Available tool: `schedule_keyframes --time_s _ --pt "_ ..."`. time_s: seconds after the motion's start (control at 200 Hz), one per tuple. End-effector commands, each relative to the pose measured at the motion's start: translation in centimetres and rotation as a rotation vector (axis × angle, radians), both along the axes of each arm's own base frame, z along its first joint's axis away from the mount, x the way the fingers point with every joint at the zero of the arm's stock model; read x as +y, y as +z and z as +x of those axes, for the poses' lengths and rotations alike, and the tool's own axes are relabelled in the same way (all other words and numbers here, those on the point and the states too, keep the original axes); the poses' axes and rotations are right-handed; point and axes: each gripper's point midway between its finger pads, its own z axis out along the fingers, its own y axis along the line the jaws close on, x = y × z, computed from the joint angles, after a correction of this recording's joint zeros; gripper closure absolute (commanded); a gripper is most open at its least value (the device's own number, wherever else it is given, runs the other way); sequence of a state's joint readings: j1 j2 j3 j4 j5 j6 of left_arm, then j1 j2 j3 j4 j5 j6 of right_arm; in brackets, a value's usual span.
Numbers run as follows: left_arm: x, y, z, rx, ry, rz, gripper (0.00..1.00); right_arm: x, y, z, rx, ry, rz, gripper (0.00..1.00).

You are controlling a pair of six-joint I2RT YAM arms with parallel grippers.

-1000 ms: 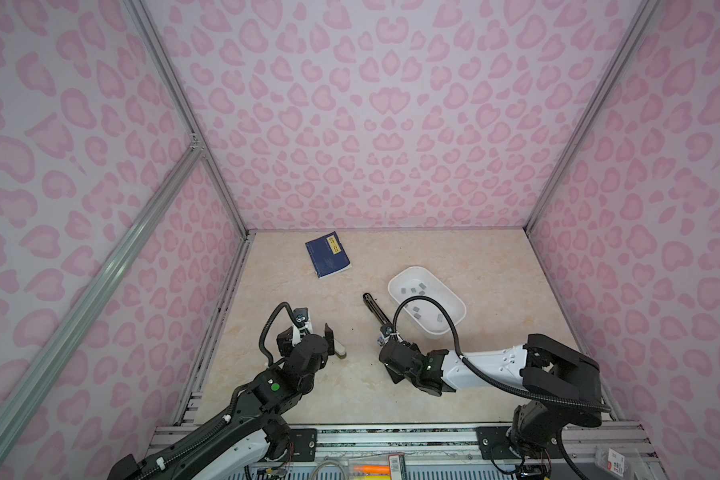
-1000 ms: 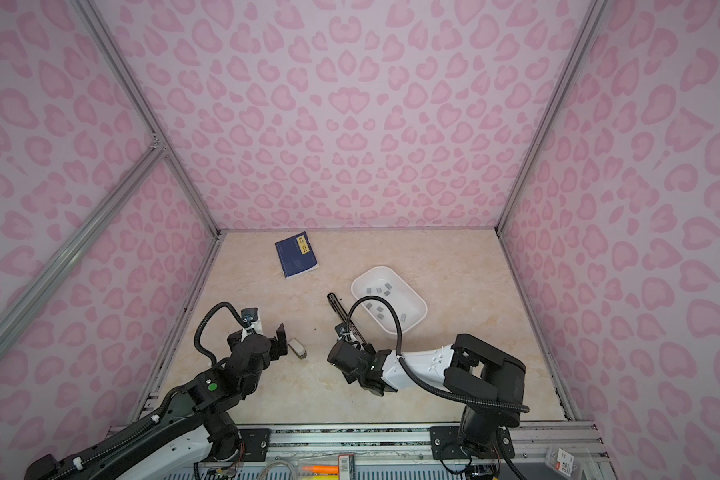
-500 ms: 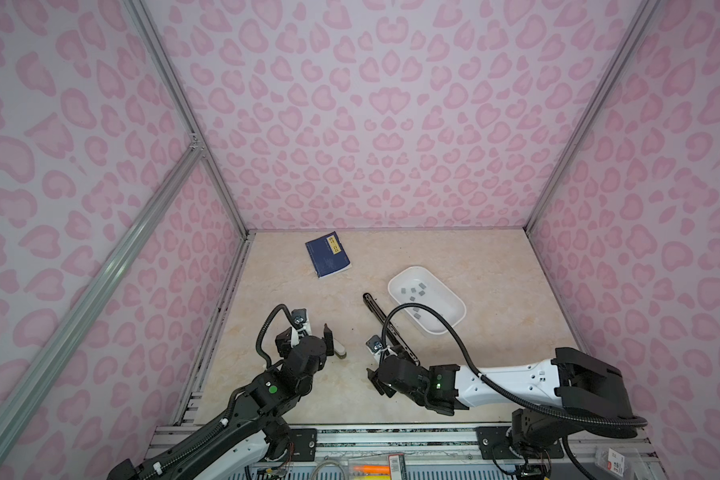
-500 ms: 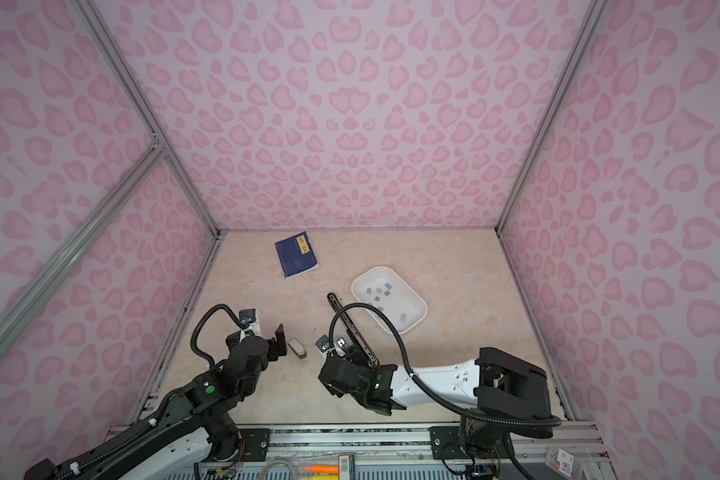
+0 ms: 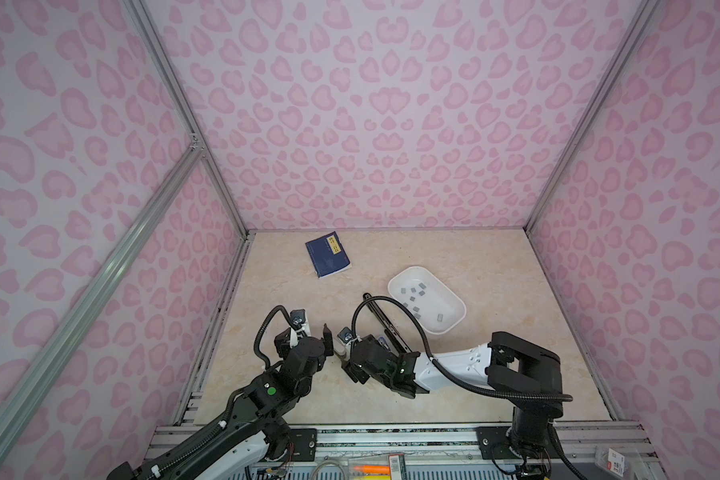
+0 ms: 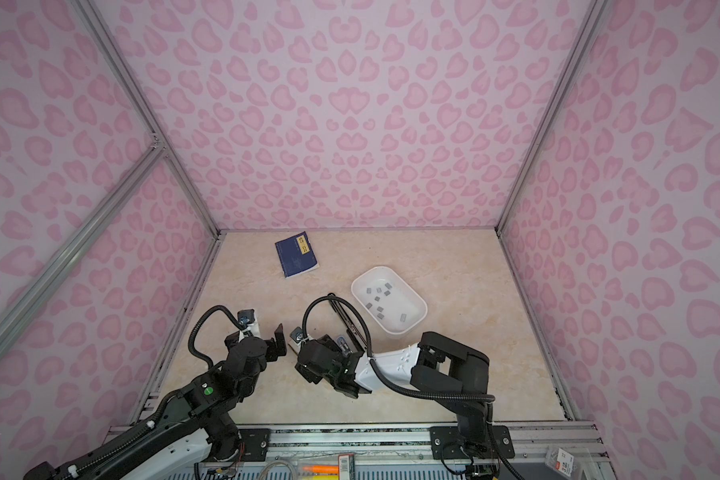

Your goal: Load the staples into the stapler

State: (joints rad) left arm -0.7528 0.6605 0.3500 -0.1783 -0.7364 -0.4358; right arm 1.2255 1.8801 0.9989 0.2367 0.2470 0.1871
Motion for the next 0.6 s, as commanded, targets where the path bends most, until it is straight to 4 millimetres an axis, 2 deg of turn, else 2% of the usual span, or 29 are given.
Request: schedule_keyframes --time_s 0.0,0.115,0.165,0.37,0.45,0.52,0.6 --pt "0.1 0.3 0.1 -0.016 0.010 -0.011 0.02 1.8 0.0 0.6 0.001 0.034 0.052 0.26" --pt "-0.2 0.3 0.1 -0.015 -0.010 -0.015 0.00 1.6 -0.6 2.5 0.005 -0.011 0.068 0.32" --pt "-0.2 0.4 0.0 -0.019 -0.012 -0.020 0.02 1.4 -0.6 3.2 0.001 -0.034 0.068 0.36" --pt "-0.5 1.1 -0.3 -0.038 -0.044 -0.044 0.04 1.3 0.1 4.9 -0.046 -0.047 0.076 0.43" --pt "-0.7 1.6 -0.5 -0.036 -0.070 -0.052 0.04 0.7 -0.4 5.8 -0.024 -0.063 0.077 0.49" --pt "-1.0 2.2 -0.7 -0.036 -0.089 -0.067 0.04 0.3 -0.5 6.1 -0.014 -0.062 0.088 0.50" --pt "-1.5 2.9 -0.6 -0.040 -0.118 -0.078 0.04 0.0 -0.3 5.4 -0.010 -0.033 0.104 0.48"
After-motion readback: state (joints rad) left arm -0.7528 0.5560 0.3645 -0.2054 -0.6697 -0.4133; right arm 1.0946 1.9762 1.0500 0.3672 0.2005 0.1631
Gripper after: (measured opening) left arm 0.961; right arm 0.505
